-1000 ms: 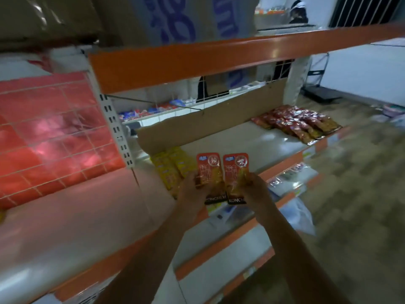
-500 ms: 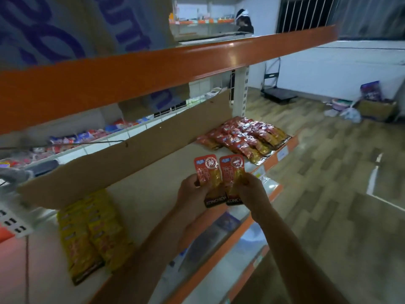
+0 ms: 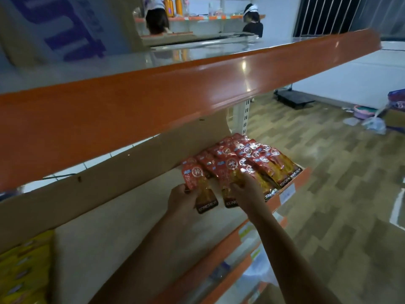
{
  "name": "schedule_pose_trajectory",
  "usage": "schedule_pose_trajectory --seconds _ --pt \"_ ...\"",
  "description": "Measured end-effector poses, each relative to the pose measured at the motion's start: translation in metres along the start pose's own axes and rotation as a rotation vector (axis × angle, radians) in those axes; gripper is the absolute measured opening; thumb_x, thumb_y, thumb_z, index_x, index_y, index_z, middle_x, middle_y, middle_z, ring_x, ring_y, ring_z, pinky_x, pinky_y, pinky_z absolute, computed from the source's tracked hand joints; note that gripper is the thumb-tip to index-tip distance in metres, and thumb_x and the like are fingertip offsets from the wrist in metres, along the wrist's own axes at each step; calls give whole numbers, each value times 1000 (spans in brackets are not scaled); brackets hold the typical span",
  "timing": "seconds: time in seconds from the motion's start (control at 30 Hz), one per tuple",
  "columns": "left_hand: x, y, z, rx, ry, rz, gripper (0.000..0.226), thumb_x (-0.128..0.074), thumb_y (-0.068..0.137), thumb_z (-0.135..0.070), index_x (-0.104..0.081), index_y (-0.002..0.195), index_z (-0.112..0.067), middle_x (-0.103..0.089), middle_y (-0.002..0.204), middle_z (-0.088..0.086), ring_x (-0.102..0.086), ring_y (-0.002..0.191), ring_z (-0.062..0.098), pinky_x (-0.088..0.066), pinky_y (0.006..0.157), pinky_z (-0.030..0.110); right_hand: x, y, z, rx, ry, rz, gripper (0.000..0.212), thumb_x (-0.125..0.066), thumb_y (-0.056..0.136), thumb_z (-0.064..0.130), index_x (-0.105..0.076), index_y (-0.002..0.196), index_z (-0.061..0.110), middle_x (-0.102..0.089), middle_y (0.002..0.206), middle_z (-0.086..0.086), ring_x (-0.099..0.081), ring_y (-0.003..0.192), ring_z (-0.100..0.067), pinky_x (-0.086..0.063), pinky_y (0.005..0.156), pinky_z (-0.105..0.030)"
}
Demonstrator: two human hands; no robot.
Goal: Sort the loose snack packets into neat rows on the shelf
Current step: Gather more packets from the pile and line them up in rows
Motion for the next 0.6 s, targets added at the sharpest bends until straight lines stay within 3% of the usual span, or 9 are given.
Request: schedule_pose_trajectory --seconds 0.17,0.3,0.4,0.6 --pt "-9 29 -1 56 38 -188 17 -66 87 -32 -66 77 -19 -69 80 1 -65 75 17 -49 64 27 -1 58 4 75 -37 73 11 -58 85 12 -57 96 13 -63 86 -7 -59 76 -22 -48 67 -40" --pt "-18 44 -2 127 31 -293 24 -65 88 -26 -63 65 -18 -69 78 7 -67 77 25 -55 75 37 -5 96 7 107 -42 205 9 -58 88 8 -55 96 9 -59 83 -7 -54 69 -17 -45 60 -31" --pt "-24 51 -2 157 33 -317 9 -70 80 -21 -72 75 -14 -72 79 7 -68 75 23 -58 76 38 -9 117 6 144 -52 257 9 -57 85 7 -55 93 6 -53 74 -3 -47 62 -14 -38 53 -27" --pt "-24 54 -5 214 95 -435 11 -71 78 -23 -70 88 -17 -71 88 4 -67 81 21 -57 75 34 -21 138 2 148 -36 387 8 -58 87 11 -53 93 11 -53 75 -1 -47 59 -11 -37 51 -25"
Point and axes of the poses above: each hand's wrist, its own y-axis towards the middle knuckle, its own x-axis out of the back of the hand, z = x × y, the point moved 6 cm from there along y, towards the middle knuckle
